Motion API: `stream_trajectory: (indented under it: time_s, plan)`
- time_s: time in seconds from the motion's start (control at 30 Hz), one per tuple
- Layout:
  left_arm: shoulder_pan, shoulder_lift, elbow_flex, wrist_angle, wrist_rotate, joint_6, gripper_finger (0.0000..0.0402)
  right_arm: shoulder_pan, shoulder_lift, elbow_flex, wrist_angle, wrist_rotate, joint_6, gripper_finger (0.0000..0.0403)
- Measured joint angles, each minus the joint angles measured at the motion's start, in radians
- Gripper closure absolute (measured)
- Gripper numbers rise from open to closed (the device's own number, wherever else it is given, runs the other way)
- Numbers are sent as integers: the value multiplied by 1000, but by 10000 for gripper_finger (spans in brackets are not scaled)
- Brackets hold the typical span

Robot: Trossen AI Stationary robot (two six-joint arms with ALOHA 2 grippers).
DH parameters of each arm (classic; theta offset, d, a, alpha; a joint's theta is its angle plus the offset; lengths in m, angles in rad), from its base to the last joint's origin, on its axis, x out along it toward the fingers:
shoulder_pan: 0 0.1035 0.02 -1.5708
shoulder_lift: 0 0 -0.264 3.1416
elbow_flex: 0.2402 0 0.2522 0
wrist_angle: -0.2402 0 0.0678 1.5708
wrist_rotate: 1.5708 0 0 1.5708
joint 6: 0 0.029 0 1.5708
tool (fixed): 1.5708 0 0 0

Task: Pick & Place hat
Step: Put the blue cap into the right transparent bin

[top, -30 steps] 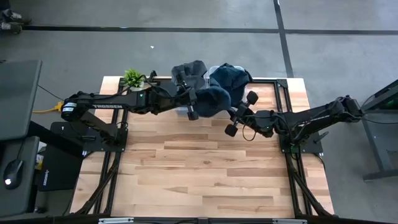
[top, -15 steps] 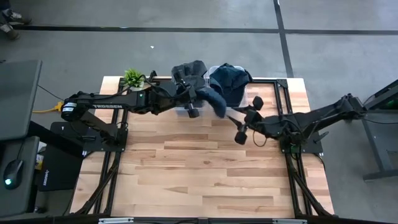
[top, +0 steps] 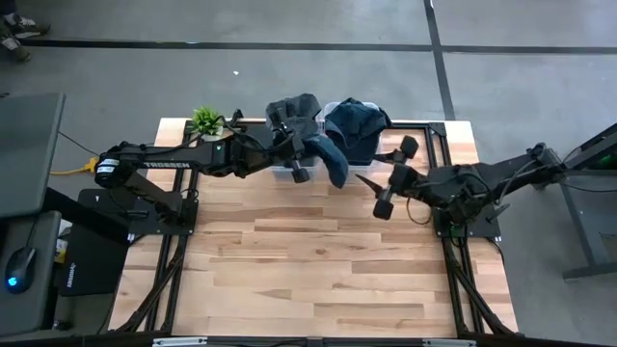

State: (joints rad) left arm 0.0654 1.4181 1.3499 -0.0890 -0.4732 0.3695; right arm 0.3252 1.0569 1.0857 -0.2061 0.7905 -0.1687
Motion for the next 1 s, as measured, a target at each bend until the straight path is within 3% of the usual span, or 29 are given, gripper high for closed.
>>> stream_trajectory:
  time_s: [0.13,0.23,0.33,0.6,1.0]
  plan:
    - [0,0,0,16,19,0,401,0,109,135,-84,-8,-87,166]
    - [0,0,0,11,21,0,401,1,210,229,-152,56,-149,162]
    - [0,0,0,12,21,0,401,0,307,330,-237,135,-152,162]
    - [0,0,0,-3,37,0,401,0,509,556,-333,168,-157,161]
    - [0,0,0,-44,71,0,401,-78,581,572,-379,283,-148,161]
